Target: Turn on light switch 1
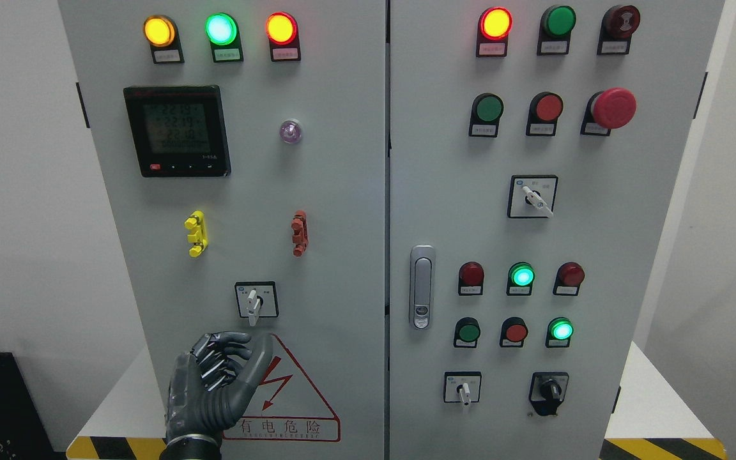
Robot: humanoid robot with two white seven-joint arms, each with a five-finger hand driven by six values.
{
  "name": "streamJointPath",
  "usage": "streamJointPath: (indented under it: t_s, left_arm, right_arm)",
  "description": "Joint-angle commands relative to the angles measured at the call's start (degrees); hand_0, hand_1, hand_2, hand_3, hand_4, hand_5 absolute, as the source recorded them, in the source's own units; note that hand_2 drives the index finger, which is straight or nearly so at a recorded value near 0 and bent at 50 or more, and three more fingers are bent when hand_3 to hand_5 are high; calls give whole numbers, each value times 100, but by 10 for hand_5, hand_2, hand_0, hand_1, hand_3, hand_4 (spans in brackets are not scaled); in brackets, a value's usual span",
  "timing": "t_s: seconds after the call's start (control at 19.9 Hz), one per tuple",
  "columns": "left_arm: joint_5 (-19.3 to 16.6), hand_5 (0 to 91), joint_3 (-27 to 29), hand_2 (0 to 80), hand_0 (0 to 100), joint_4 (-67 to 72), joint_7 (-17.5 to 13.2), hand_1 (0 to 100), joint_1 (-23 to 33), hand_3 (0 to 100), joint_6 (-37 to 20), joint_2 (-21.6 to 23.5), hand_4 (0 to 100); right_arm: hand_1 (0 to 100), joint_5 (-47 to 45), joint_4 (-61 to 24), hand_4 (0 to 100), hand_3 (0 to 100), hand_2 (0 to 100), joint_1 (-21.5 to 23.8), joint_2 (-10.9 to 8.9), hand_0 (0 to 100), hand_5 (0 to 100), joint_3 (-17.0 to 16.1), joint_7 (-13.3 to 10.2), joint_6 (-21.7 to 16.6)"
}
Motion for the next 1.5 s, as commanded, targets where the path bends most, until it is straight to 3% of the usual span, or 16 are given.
streamJointPath:
  t_s: [0.0,1.45]
  left_arm:
    - [7,763,57,503,123,74,10,702,-83,726,72,-62,842]
    - [-10,778,109,512,132,171,10,701,-417,743,257,-115,854]
  right_arm:
    - [0,0,0,0,0,0,2,0,305,0,0,0,5]
    - [0,0,0,0,0,0,2,0,304,0,0,0,5]
